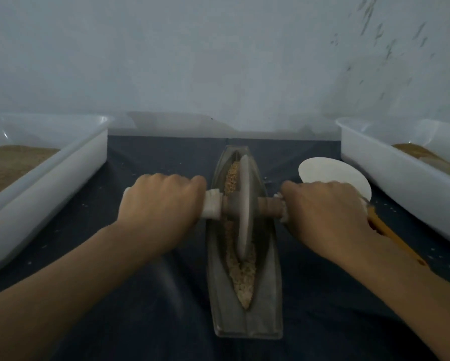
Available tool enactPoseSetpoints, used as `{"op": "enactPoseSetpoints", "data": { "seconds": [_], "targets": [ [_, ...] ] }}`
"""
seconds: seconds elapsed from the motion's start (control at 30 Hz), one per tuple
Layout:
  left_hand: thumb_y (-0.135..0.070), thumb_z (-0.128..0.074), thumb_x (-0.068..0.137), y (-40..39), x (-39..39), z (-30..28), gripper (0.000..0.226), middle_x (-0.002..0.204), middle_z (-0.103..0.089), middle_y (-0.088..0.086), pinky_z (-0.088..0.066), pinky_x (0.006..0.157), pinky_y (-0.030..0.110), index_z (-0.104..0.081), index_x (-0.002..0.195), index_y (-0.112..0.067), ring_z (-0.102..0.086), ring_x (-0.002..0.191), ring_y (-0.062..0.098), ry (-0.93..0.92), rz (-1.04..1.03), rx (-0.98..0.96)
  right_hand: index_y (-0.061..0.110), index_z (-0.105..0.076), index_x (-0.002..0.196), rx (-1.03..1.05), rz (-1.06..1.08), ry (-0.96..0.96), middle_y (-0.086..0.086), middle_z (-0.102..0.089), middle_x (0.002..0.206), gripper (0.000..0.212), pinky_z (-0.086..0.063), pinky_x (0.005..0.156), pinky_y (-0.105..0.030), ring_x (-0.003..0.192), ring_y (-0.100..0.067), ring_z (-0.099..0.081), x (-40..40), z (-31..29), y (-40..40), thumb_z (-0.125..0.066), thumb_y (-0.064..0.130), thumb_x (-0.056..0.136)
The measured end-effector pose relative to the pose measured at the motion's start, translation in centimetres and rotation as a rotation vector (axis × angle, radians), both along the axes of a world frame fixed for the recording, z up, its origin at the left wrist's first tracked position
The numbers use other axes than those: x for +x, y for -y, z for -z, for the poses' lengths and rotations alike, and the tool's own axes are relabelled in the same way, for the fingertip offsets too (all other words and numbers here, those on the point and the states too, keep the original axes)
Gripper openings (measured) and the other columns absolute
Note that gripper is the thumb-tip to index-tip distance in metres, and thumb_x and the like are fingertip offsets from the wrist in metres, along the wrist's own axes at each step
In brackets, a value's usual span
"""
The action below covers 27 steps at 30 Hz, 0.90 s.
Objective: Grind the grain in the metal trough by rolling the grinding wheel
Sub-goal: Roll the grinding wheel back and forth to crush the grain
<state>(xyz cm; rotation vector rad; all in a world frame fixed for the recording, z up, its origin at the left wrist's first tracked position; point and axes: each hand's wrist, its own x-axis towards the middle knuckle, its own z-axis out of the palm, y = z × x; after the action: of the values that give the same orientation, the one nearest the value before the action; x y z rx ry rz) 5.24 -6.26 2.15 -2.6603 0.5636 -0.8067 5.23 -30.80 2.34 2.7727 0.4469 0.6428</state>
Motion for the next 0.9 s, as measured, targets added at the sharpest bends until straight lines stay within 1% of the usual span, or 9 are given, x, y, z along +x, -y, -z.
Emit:
{"op": "enactPoseSetpoints", "data": {
  "seconds": [0.13, 0.3, 0.4, 0.47, 0.53, 0.57, 0.67, 0.77, 0.9],
  "targets": [
    [-0.025, -0.062, 0.079, 0.6, 5.0, 0.8, 0.030, 0.059, -0.039, -0.005, -0.020, 0.048, 0.029, -0.033, 0.074, -0.020, -0.038, 0.048, 0.023, 0.061, -0.095, -0.071, 0.020, -0.038, 0.077, -0.028, 0.012, 0.083, -0.002, -0.062, 0.073, 0.024, -0.026, 0.050, -0.032, 0.063, -0.030, -0.059, 5.2, 0.0, -0.9, -0.062, 0.018, 0.078],
    [-0.029, -0.056, 0.085, 0.4, 6.0, 0.7, 0.023, 0.063, -0.033, -0.008, -0.027, 0.052, 0.031, -0.035, 0.080, -0.023, -0.034, 0.053, 0.018, -0.067, -0.122, -0.154, 0.022, -0.034, 0.078, -0.085, -0.030, 0.063, -0.002, -0.061, 0.076, 0.030, -0.024, 0.053, -0.033, 0.070, -0.030, -0.061, 6.3, -1.3, -1.5, -0.063, 0.019, 0.078],
    [-0.033, -0.065, 0.076, -0.1, 2.5, 0.7, 0.036, 0.059, -0.027, -0.009, -0.018, 0.046, 0.029, -0.030, 0.076, -0.026, -0.024, 0.046, 0.012, -0.052, -0.040, -0.090, 0.027, -0.030, 0.075, -0.034, -0.092, -0.047, 0.005, -0.047, 0.064, 0.033, -0.030, 0.053, -0.032, 0.057, -0.022, -0.049, 3.0, -0.8, -0.3, -0.062, 0.030, 0.080],
    [-0.031, -0.078, 0.055, -0.2, -0.4, -0.1, 0.052, 0.054, -0.024, -0.010, -0.005, 0.045, 0.025, -0.029, 0.072, -0.025, -0.011, 0.043, 0.011, -0.021, 0.045, 0.016, 0.031, -0.028, 0.070, -0.007, -0.133, -0.080, 0.008, -0.042, 0.058, 0.036, -0.037, 0.051, -0.031, 0.051, -0.016, -0.046, 0.2, -0.1, 0.7, -0.062, 0.039, 0.076],
    [-0.022, -0.083, 0.037, -0.4, -2.0, -0.8, 0.060, 0.049, -0.028, -0.008, -0.001, 0.049, 0.019, -0.032, 0.066, -0.022, -0.010, 0.041, 0.013, -0.008, 0.088, 0.018, 0.032, -0.029, 0.067, 0.005, -0.168, -0.029, 0.009, -0.042, 0.052, 0.037, -0.042, 0.048, -0.034, 0.045, -0.014, -0.045, -1.8, 0.4, 1.4, -0.066, 0.038, 0.070],
    [-0.020, -0.083, 0.035, -0.4, -2.1, -0.8, 0.059, 0.048, -0.029, -0.007, -0.003, 0.048, 0.018, -0.033, 0.065, -0.022, -0.013, 0.040, 0.014, -0.019, 0.086, 0.005, 0.032, -0.028, 0.066, 0.005, -0.157, -0.017, 0.008, -0.042, 0.050, 0.039, -0.042, 0.048, -0.035, 0.044, -0.014, -0.045, -2.1, 0.6, 1.5, -0.066, 0.037, 0.069],
    [-0.022, -0.079, 0.052, 0.4, -0.6, -0.5, 0.048, 0.051, -0.034, -0.007, -0.015, 0.044, 0.022, -0.034, 0.068, -0.021, -0.023, 0.043, 0.017, -0.036, -0.023, 0.016, 0.031, -0.024, 0.067, 0.043, -0.037, -0.088, 0.008, -0.043, 0.059, 0.038, -0.037, 0.053, -0.034, 0.056, -0.019, -0.050, -0.5, 0.9, 0.9, -0.058, 0.041, 0.080],
    [-0.025, -0.073, 0.067, 1.3, 2.9, -0.4, 0.040, 0.052, -0.040, -0.007, -0.006, 0.045, 0.024, -0.033, 0.069, -0.022, -0.023, 0.044, 0.016, 0.045, -0.121, 0.021, 0.026, -0.035, 0.076, 0.089, 0.026, -0.045, 0.003, -0.051, 0.069, 0.025, -0.037, 0.057, -0.034, 0.062, -0.023, -0.048, 3.5, 0.8, -0.1, -0.057, 0.033, 0.085],
    [-0.022, -0.058, 0.082, 1.5, 6.7, -0.1, 0.024, 0.064, -0.049, -0.004, -0.018, 0.048, 0.029, -0.034, 0.075, -0.021, -0.047, 0.055, 0.024, 0.053, -0.163, -0.099, 0.021, -0.050, 0.090, 0.039, 0.054, -0.005, -0.007, -0.064, 0.090, 0.010, -0.030, 0.059, -0.035, 0.080, -0.033, -0.060, 7.3, -0.3, -1.2, -0.057, 0.022, 0.084]
  ]
}}
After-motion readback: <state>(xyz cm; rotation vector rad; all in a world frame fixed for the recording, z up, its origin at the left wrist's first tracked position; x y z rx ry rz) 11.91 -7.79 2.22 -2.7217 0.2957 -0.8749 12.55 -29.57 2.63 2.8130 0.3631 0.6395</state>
